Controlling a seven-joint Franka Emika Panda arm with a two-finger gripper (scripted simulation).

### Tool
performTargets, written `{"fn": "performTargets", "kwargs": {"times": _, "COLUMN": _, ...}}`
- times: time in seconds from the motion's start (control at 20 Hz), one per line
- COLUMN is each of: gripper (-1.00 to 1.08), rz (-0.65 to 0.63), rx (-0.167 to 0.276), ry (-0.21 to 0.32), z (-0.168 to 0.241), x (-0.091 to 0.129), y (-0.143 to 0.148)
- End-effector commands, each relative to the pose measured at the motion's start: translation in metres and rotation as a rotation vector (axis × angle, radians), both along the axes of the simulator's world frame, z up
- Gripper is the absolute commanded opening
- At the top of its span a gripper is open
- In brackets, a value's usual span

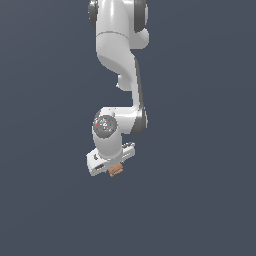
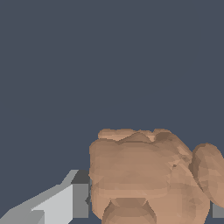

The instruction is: Pick up the object and move it to a goal position.

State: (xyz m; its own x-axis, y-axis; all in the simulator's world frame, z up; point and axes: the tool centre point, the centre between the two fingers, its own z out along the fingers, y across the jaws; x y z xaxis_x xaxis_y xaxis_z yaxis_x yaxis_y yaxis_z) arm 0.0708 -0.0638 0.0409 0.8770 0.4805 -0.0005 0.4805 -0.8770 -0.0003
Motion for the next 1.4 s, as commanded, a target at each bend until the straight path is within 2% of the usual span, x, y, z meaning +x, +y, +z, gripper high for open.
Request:
{"fn": "performTargets", "kwargs": {"times": 0.0, "gripper": -1.0, "rz": 0.0, "rx": 0.0, "ry": -0.001, "z": 0.002, "x": -0.001, "y": 0.002}}
{"fn": "performTargets", "kwargs": {"times": 0.6, "gripper": -1.0, "rz": 0.0, "rx": 0.0, "ry": 0.0, "z": 0.042, "x": -0.027, "y": 0.035}}
{"fn": "performTargets", "kwargs": {"times": 1.35, "gripper": -1.0, "rz": 0.001, "rx": -0.003, "ry": 0.0, "z": 0.158, "x": -0.097, "y": 0.13}}
